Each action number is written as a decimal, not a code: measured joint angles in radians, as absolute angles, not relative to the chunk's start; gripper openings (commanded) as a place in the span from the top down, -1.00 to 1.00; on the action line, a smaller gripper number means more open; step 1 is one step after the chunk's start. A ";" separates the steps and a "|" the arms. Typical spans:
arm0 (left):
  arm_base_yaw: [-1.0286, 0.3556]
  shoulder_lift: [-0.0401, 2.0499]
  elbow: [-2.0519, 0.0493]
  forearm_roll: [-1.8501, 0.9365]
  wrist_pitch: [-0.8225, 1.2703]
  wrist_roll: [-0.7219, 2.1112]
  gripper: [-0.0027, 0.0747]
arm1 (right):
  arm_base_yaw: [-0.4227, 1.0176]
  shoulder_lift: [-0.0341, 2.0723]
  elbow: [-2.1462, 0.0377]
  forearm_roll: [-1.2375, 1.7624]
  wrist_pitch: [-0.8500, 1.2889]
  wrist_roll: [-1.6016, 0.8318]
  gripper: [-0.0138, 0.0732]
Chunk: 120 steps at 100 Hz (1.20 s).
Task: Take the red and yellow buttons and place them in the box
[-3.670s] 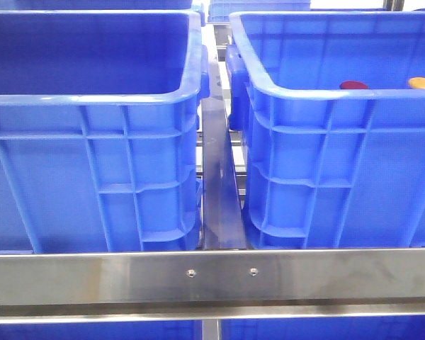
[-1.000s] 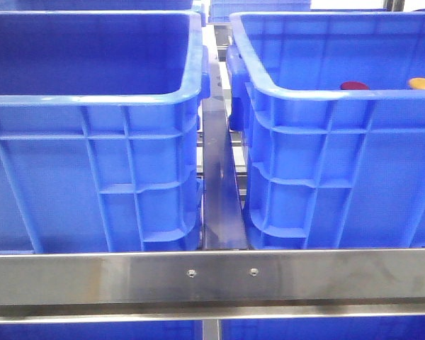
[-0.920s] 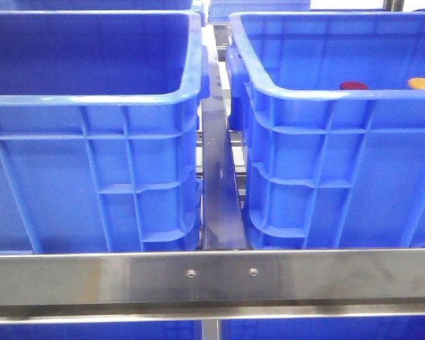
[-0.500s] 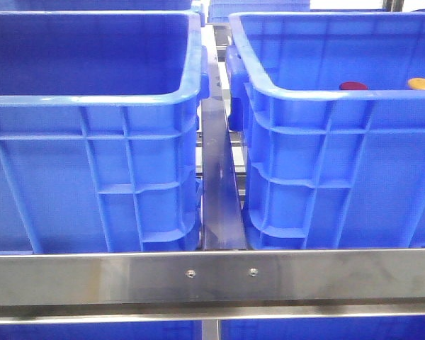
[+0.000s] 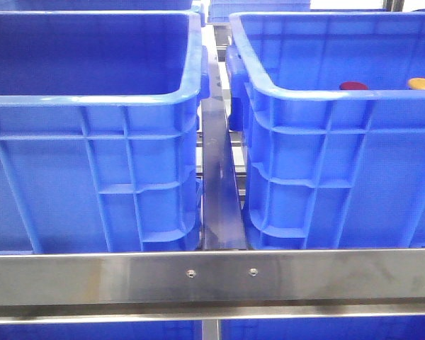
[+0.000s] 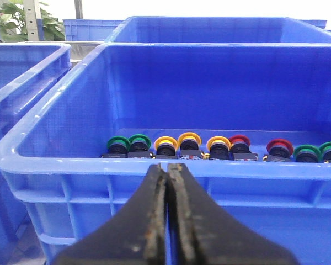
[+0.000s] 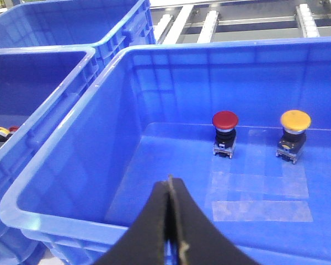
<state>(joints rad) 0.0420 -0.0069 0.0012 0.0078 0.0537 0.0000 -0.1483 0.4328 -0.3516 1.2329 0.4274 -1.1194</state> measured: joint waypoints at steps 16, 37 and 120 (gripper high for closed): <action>0.042 -0.007 0.001 0.008 0.054 0.000 0.98 | -0.148 0.433 -0.352 1.233 0.428 -1.117 0.84; 0.042 -0.007 0.001 0.008 0.054 0.000 0.98 | -0.148 0.433 -0.352 1.233 0.432 -1.117 0.84; 0.042 -0.007 0.001 0.008 0.054 0.000 0.98 | 0.106 0.414 -0.265 1.291 0.147 -1.119 0.84</action>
<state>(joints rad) 0.0420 -0.0069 0.0012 0.0078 0.0537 0.0000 0.1065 0.4136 -0.2654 1.2908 0.1474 -1.1192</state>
